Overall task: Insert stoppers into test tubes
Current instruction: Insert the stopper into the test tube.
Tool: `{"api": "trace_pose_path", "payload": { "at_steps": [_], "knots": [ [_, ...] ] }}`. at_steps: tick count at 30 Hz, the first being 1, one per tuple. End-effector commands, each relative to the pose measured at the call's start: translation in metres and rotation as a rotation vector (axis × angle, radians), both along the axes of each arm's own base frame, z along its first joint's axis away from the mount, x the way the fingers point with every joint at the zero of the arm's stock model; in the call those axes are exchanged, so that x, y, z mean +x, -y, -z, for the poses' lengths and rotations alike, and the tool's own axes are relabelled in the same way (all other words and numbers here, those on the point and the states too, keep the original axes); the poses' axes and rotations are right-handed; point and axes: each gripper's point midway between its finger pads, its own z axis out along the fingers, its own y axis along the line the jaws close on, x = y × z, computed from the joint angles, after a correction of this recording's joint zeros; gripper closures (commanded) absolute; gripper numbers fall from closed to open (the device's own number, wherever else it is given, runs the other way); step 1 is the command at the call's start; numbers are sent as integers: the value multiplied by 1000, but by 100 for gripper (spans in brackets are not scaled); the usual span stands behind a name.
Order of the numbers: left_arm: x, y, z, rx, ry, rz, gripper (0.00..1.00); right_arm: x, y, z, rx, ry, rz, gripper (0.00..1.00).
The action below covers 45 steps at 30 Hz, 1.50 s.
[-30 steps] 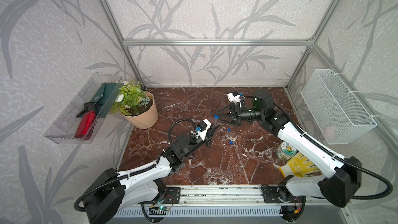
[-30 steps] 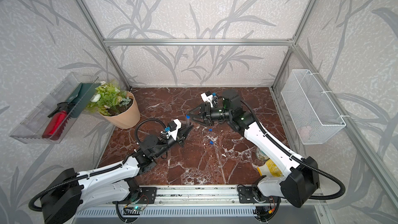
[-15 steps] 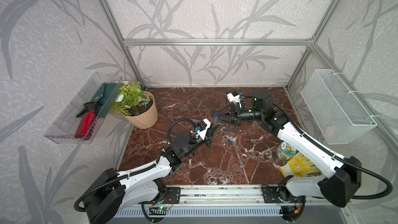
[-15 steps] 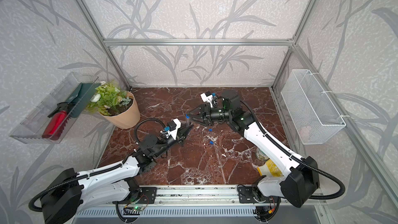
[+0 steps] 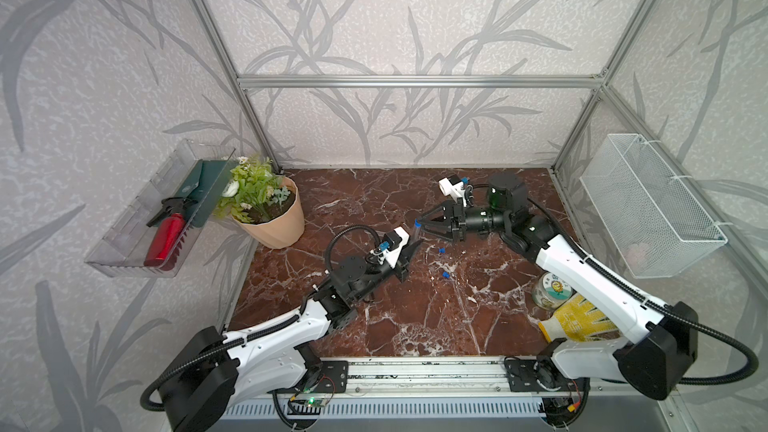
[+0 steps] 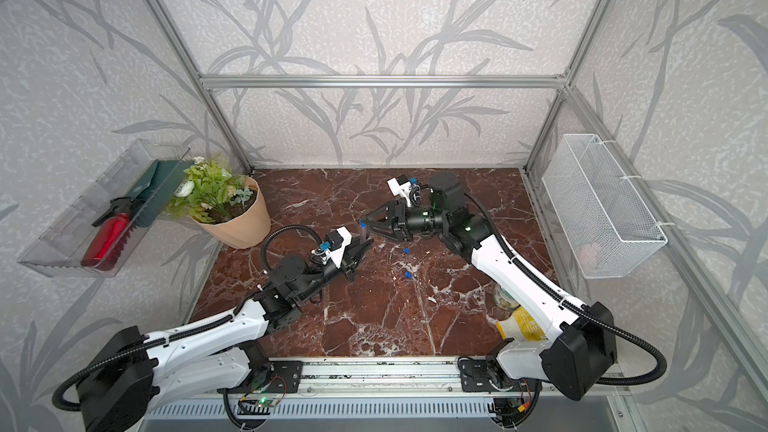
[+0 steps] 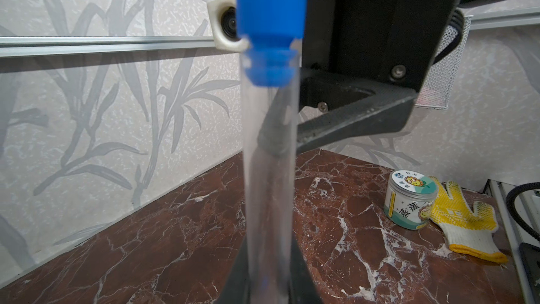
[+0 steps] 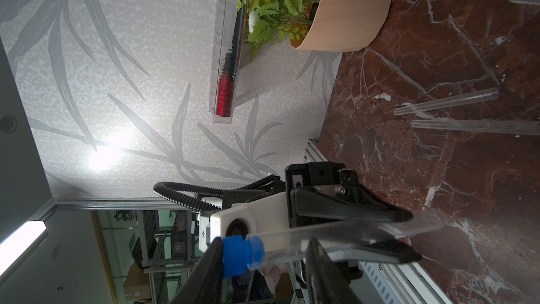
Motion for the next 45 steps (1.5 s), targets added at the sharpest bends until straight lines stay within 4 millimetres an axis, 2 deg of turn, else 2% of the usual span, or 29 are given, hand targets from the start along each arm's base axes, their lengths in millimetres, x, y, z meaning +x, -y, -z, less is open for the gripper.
{"api": "trace_pose_path", "payload": {
  "at_steps": [1,9,22,32,45],
  "knots": [
    [-11,-6,-88,-144,207,9,100,-6,1,43,-115,-113,-9,56],
    [-14,-5,-116,-161,275,18,100,-7,3,61,-160,-139,-8,57],
    [-20,-6,-143,-175,338,29,100,-10,9,83,-223,-176,6,59],
    [-24,-7,-154,-180,369,37,100,-12,12,95,-264,-193,10,59],
    [-28,-11,-168,-183,407,32,100,-15,20,121,-342,-242,24,59]
  ]
}}
